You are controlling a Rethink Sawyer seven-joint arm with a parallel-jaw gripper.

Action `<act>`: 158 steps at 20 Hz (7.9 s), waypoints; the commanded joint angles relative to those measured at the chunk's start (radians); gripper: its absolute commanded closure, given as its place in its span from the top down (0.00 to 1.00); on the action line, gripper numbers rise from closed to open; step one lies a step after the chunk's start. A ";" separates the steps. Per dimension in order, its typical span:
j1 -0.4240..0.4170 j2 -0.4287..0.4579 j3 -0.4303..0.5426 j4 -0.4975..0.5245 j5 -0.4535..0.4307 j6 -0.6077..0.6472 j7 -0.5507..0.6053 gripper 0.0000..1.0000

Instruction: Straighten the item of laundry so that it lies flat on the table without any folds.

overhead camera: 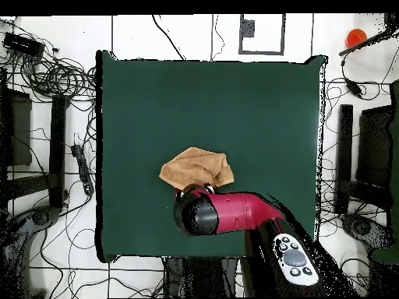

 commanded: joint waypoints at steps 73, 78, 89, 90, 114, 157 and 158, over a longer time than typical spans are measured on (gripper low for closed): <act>0.102 0.030 -0.013 -0.151 -0.201 0.058 0.040 1.00; 0.115 0.023 -0.039 -0.152 -0.213 0.053 0.056 1.00; 0.113 0.049 -0.064 -0.149 -0.218 -0.013 0.087 1.00; 0.112 0.054 -0.066 -0.142 -0.221 -0.026 0.090 1.00; 0.108 0.055 -0.063 -0.071 -0.213 -0.093 0.120 1.00; 0.142 0.096 -0.137 -0.006 -0.179 -0.219 0.171 1.00; 0.140 0.097 -0.134 -0.006 -0.176 -0.216 0.171 1.00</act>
